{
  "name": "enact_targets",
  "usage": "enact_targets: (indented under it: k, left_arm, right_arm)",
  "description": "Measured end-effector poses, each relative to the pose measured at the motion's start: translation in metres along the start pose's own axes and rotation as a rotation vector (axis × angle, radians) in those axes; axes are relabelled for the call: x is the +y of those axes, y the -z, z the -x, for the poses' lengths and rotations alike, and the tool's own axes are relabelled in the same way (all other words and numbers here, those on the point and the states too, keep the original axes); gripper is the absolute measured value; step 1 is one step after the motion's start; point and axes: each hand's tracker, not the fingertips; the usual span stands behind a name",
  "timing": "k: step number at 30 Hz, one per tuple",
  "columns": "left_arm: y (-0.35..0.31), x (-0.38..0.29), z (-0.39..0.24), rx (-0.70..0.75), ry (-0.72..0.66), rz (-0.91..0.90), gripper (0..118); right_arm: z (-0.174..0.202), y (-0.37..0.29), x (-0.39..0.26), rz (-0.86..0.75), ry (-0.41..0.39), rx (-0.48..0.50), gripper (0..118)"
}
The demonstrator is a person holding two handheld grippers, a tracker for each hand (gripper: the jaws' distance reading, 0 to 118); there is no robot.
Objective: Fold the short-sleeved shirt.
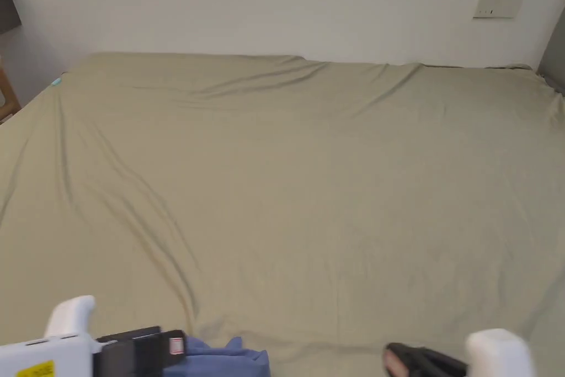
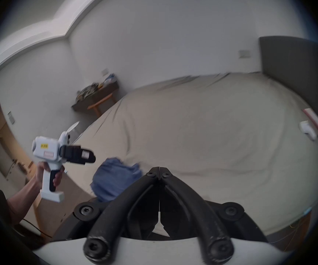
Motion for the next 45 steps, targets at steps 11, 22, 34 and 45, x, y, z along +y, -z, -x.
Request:
enact_targets:
  k: [11, 22, 34, 45]
  left_arm:
    - [0.054, -0.031, 0.1, -0.19, -0.262, 0.185, 93]
    - [0.112, -0.032, 0.089, -0.359, -0.145, 0.307, 80]
    - [0.042, -0.001, 0.148, -0.286, -0.246, 0.281, 53]
    - [-0.105, 0.084, 0.253, 0.145, -0.289, 0.333, 53]
  right_arm:
    - [0.051, 0.202, -0.077, 0.456, 0.004, 0.081, 0]
    - [0.042, 0.194, -0.075, 0.414, 0.062, 0.133, 0]
    - [0.032, 0.131, -0.028, 0.238, 0.142, 0.179, 0]
    - [0.01, 0.065, -0.003, 0.114, 0.134, 0.113, 0]
